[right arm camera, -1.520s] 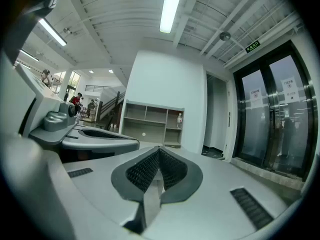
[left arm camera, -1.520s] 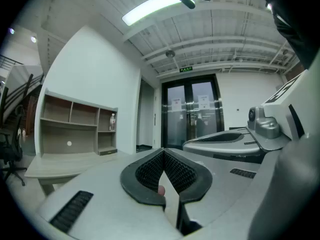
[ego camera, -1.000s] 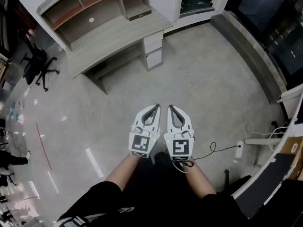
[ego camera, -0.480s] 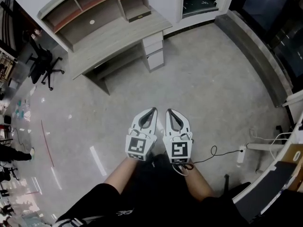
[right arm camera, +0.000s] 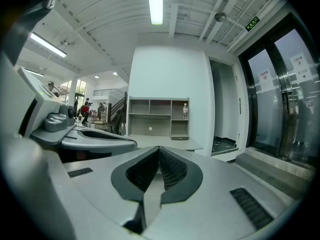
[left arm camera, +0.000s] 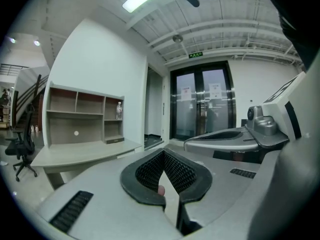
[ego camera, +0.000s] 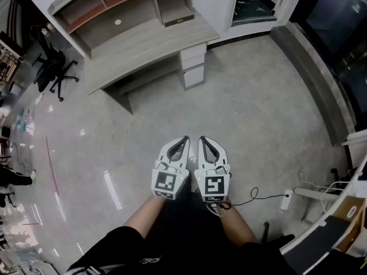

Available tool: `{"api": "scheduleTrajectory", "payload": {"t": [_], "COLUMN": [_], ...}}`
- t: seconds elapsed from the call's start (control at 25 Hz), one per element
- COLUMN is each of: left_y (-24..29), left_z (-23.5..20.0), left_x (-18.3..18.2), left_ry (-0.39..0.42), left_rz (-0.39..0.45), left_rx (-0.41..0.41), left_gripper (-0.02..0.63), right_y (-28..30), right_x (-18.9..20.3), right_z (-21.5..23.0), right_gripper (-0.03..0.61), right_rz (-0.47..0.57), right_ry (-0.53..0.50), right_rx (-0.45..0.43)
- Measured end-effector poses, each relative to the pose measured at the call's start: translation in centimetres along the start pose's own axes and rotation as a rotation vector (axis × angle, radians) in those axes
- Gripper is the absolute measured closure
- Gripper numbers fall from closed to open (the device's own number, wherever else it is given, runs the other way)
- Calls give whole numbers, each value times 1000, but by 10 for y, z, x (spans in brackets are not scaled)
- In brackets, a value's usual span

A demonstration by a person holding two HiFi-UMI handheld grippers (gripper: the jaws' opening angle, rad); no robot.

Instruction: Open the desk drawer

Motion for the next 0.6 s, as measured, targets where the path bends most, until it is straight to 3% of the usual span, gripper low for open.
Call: {"api": "scheduleTrajectory", "payload": {"t": [0.6], "left_y": [113], "left_z": [-129], "left_x": [-27], "left_ry": [-20], "left_rz": [20], "left_rx": [41], "left_gripper": [611], "right_y": [169], "right_x": [-37], "right_z": [27], "right_gripper": [572], "right_rz": [-16], "right_ry": [-69], "right_rx": [16]}}
Point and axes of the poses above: the fingertips, and each gripper's own axes: y forward along the fingers, z to its right, x out of its underside, the point moved 6 cm from there along -y, backward along the fingers, and after that the axes turned 2 degrees about -y, right-handed, at the moved point
